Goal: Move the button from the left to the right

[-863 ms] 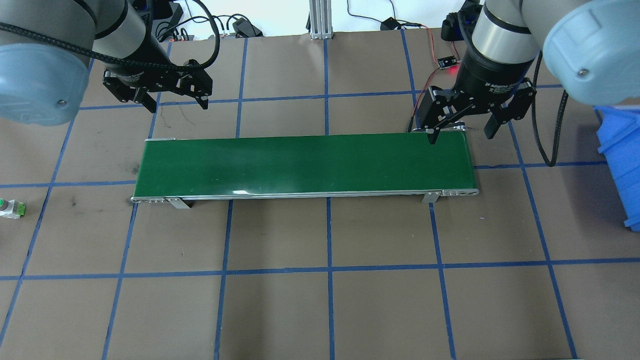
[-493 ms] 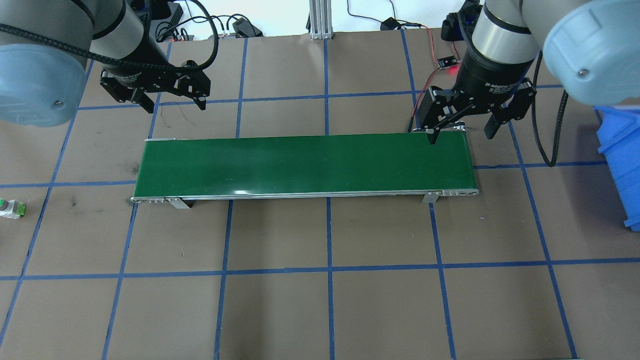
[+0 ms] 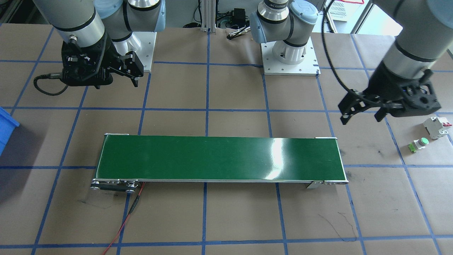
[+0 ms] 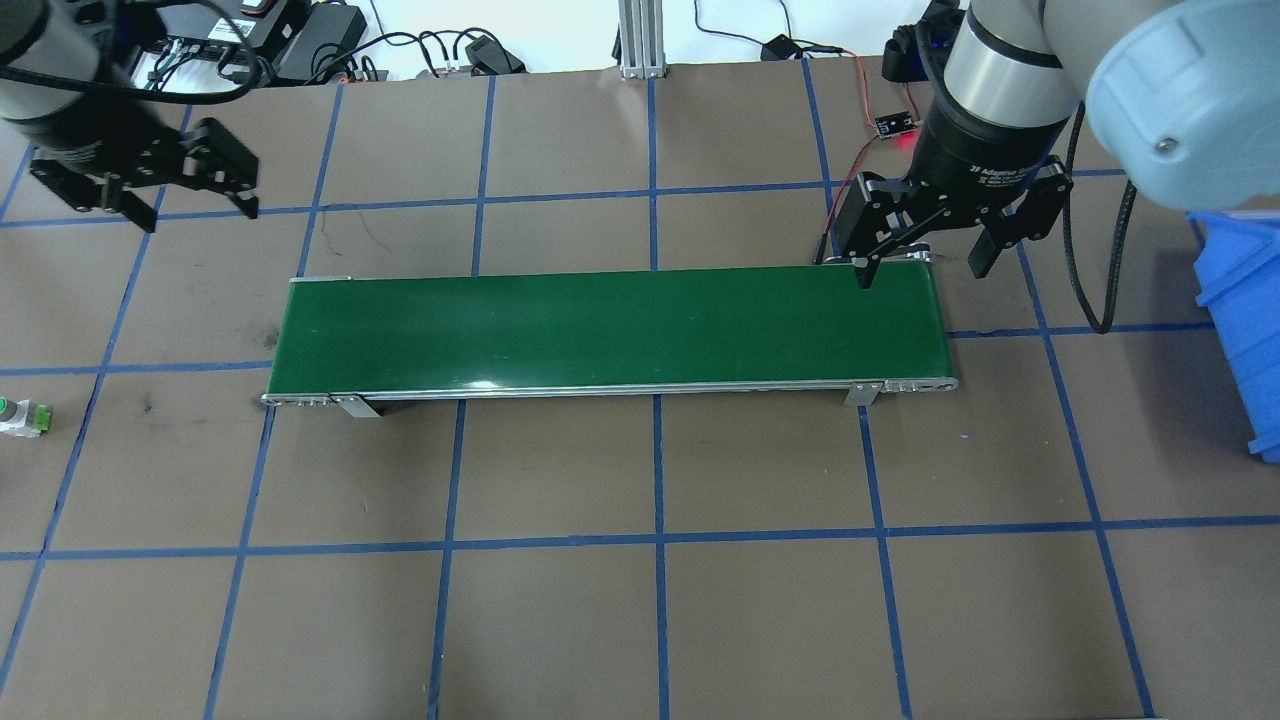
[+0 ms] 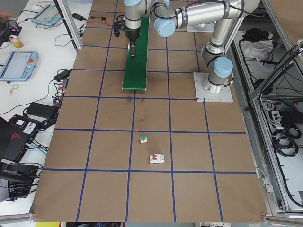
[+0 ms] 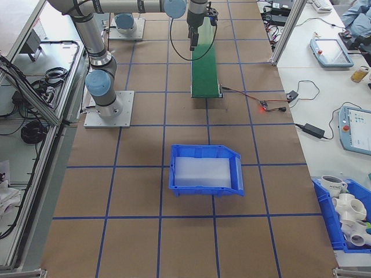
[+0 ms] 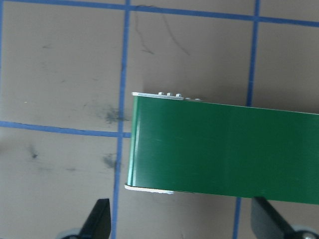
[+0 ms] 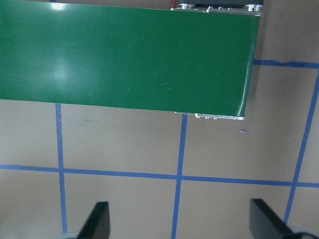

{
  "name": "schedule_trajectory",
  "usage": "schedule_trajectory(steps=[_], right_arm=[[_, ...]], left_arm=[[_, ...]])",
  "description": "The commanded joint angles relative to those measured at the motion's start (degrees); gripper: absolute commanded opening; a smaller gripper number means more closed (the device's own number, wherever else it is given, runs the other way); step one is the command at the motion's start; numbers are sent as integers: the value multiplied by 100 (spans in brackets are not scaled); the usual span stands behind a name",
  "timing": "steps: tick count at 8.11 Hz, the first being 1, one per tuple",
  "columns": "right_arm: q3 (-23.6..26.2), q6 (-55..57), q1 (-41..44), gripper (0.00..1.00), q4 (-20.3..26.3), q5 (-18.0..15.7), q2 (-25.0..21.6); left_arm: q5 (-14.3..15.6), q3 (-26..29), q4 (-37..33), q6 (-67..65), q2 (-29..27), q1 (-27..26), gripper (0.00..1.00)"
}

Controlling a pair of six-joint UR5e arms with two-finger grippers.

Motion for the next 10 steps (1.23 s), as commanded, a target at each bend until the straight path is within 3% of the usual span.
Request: schedule_trajectory(steps=[1, 5, 8, 9, 10], right_arm=[[0, 9, 0, 100, 0, 0, 0], [9, 9, 0, 100, 0, 0, 0], [9, 9, 0, 100, 0, 0, 0], [9, 9, 0, 100, 0, 0, 0], [9, 9, 0, 100, 0, 0, 0]], left_arm=[[4, -2, -35, 1154, -276, 1508, 100], [12, -54, 709, 1931, -1234, 2987, 100], [12, -46, 1043, 2010, -1796, 3095, 100], [204, -63, 1559, 2149, -1981, 3139, 100], [632, -72, 1895, 2359, -2130, 3261, 100]])
